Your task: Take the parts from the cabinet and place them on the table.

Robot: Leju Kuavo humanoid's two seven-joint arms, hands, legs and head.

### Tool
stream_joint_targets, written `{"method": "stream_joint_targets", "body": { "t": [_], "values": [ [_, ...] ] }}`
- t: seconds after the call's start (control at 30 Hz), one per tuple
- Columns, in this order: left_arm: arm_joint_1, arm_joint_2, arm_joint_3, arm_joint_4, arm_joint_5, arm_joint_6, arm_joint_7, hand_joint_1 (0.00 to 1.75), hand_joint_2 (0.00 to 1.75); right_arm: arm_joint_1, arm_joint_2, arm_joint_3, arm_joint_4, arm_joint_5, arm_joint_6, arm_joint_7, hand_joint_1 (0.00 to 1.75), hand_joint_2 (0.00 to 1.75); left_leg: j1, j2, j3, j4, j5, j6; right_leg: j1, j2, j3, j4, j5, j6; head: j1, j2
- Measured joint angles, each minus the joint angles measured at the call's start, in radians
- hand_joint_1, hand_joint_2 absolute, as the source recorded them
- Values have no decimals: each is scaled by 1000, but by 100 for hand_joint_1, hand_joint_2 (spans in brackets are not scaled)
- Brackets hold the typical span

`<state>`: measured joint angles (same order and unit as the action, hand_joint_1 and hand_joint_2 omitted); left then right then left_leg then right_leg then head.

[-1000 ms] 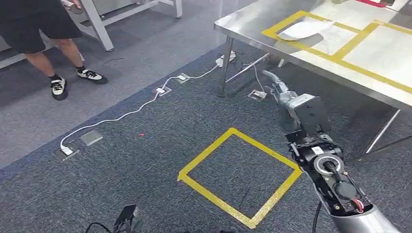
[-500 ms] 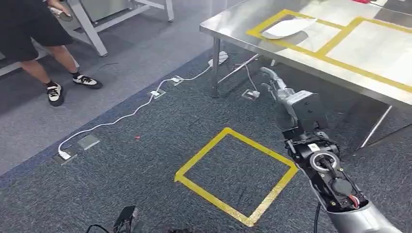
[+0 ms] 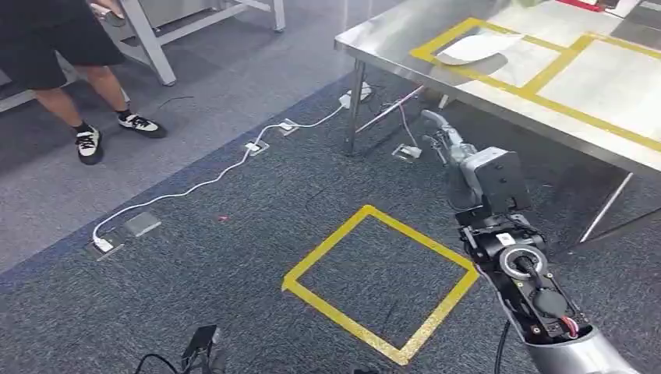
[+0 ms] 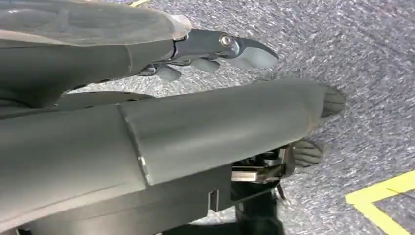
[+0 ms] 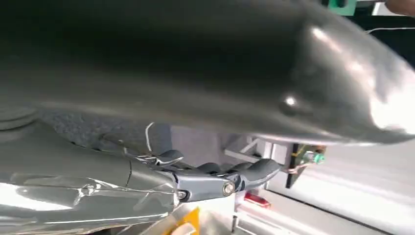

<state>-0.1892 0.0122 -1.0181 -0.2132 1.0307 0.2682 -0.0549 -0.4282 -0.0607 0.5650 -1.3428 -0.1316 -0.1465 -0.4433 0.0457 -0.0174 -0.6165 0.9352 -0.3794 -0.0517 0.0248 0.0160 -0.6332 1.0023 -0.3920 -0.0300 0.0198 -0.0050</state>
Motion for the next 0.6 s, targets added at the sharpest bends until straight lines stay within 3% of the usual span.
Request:
{"method": "stream_joint_targets", "body": {
  "t": [0.03,0.07,0.13,0.17,0.2,0.23,0.27,0.3,0.33,0.37,0.4,0.43,0.47,0.5,0.53,0.57,0.6],
  "values": [
    [0,-4,0,0,-2,0,-2,0,0,-5,0,0,-1,0,0,-1,0,0,3,0,7,-11,2,-1,6,1,40,-72,14,-14,1,0],
    [0,-4,0,0,-2,0,-5,0,0,-8,0,0,0,0,0,-1,0,0,1,-1,6,-12,9,-10,8,1,52,-88,8,-16,0,0],
    [-1,-7,0,0,-4,-7,-8,0,0,-9,0,0,0,-2,0,-2,0,0,7,-1,1,-19,12,-16,14,2,49,-91,8,-16,2,0],
    [0,-9,-1,0,-7,-10,-10,0,0,-6,0,0,0,-2,0,-2,0,0,7,-3,9,-36,18,-24,17,1,52,-103,18,-22,2,0],
    [-1,-8,-2,0,-10,-13,-11,0,0,-7,0,0,-1,-1,1,-2,0,0,0,-2,8,-32,7,-24,-3,-6,94,-155,31,-31,10,0],
    [-1,-7,-3,0,-11,-14,-13,0,0,-9,0,0,0,-1,1,-5,0,0,-6,5,-7,1,-7,-24,3,-8,100,-162,37,-21,2,0],
    [-2,-7,-3,0,-9,-13,-14,0,0,-10,0,0,0,-1,0,-5,0,0,-9,7,-43,76,-43,-19,3,-9,100,-162,39,-27,-7,0],
    [-2,-6,-3,0,-6,-10,-14,0,0,-9,0,0,0,-1,0,-5,0,0,-8,8,-92,169,-80,-20,5,-10,100,-162,38,-27,-16,0],
    [-2,-5,-3,0,-5,-8,-14,0,0,-6,0,0,1,-1,0,-4,0,0,-13,8,-143,262,-111,-23,6,-9,95,-153,34,-28,-14,0],
    [-1,-5,-3,0,-5,-6,-14,0,0,-3,0,2,2,-1,1,-5,0,0,-14,8,-179,320,-121,-29,6,-9,91,-147,31,-29,-20,0],
    [-1,-5,-3,0,-5,-6,-13,0,0,0,0,2,2,0,1,-5,0,0,-13,8,-187,321,-106,-31,7,-8,90,-143,28,-27,-23,0],
    [-2,-4,-3,0,-6,-6,-10,0,0,1,0,0,2,0,1,-5,0,0,-13,9,-168,271,-72,-34,5,-6,89,-134,22,-25,-23,0],
    [-3,-3,-3,0,-6,-6,-10,0,0,1,0,0,2,0,0,-5,0,0,-10,10,-124,183,-27,-37,2,-3,89,-124,14,-21,-29,0],
    [-5,-2,-3,0,-7,-6,-10,0,175,1,0,0,2,0,0,-5,0,0,-6,13,-73,83,16,-41,-1,-1,89,-111,5,-14,-34,0],
    [-6,-4,-3,0,-8,-6,-10,0,175,1,0,0,2,0,0,-5,0,0,0,15,-39,21,25,-47,1,2,83,-97,-7,-6,-43,0],
    [-8,-6,-3,0,-8,-7,-10,0,175,-1,0,-2,0,0,0,-4,0,0,5,6,-32,5,27,-35,9,3,70,-70,-19,1,-59,0],
    [-8,-7,-4,0,-8,-7,-8,0,175,0,0,-2,0,0,-1,-5,0,0,6,7,-37,13,28,-28,10,3,61,-60,-19,-1,-48,0]
  ]
}}
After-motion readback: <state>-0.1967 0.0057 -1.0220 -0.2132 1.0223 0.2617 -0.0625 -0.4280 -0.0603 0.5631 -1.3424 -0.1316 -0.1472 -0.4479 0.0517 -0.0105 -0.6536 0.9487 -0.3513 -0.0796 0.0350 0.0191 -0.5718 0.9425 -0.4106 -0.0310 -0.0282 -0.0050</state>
